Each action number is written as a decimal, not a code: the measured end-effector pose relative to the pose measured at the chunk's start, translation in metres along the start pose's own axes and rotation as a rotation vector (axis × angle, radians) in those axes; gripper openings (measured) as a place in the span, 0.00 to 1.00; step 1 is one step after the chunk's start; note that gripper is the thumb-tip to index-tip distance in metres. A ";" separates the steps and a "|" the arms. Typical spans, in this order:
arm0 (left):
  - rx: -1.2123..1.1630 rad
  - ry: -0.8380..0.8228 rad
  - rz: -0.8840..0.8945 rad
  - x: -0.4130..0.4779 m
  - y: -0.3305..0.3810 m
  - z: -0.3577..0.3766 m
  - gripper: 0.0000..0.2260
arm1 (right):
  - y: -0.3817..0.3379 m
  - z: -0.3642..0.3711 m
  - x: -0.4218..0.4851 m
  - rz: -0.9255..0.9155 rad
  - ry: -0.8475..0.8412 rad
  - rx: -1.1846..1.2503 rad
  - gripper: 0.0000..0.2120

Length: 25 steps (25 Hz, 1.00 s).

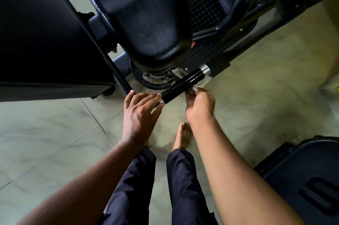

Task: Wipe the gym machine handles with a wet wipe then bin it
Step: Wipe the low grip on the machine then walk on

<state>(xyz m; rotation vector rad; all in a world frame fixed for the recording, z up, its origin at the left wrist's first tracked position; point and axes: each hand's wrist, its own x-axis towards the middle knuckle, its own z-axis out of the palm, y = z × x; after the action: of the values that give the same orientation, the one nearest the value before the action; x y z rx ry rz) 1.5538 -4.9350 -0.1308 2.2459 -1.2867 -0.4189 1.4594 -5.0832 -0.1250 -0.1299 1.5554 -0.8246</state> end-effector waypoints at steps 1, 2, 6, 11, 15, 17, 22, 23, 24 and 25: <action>0.004 -0.003 0.007 0.000 0.000 -0.001 0.10 | -0.003 0.005 0.007 0.098 -0.016 0.108 0.14; 0.010 -0.003 0.014 0.000 -0.001 -0.001 0.10 | -0.005 0.007 0.010 0.131 -0.020 0.141 0.14; 0.014 0.019 0.017 -0.001 -0.003 0.000 0.10 | 0.015 -0.002 -0.005 0.184 -0.135 -0.045 0.14; 0.011 0.012 0.006 -0.002 0.000 0.002 0.10 | 0.016 -0.001 0.001 0.232 -0.141 0.003 0.14; 0.015 -0.002 0.014 -0.002 -0.003 0.001 0.10 | 0.026 -0.005 -0.009 0.273 -0.225 -0.035 0.17; 0.025 0.002 0.023 -0.003 -0.004 0.001 0.11 | 0.033 -0.007 -0.015 0.243 -0.223 -0.077 0.17; 0.018 0.000 0.006 -0.003 -0.002 0.002 0.11 | 0.056 -0.040 -0.040 -0.165 -0.403 -0.794 0.07; 0.020 0.007 0.007 -0.003 -0.001 0.002 0.11 | 0.052 -0.049 -0.039 -0.451 -0.402 -1.019 0.05; 0.022 0.012 0.010 -0.003 -0.001 0.001 0.10 | 0.045 -0.054 -0.036 -0.750 -0.396 -1.127 0.04; 0.025 0.015 0.014 -0.002 -0.001 0.001 0.09 | 0.038 -0.055 -0.034 -1.005 -0.415 -1.162 0.06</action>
<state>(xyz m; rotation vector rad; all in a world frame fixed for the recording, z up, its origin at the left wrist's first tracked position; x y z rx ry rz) 1.5526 -4.9328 -0.1317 2.2546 -1.3059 -0.3818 1.4303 -5.0142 -0.1216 -1.9049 1.3296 -0.4430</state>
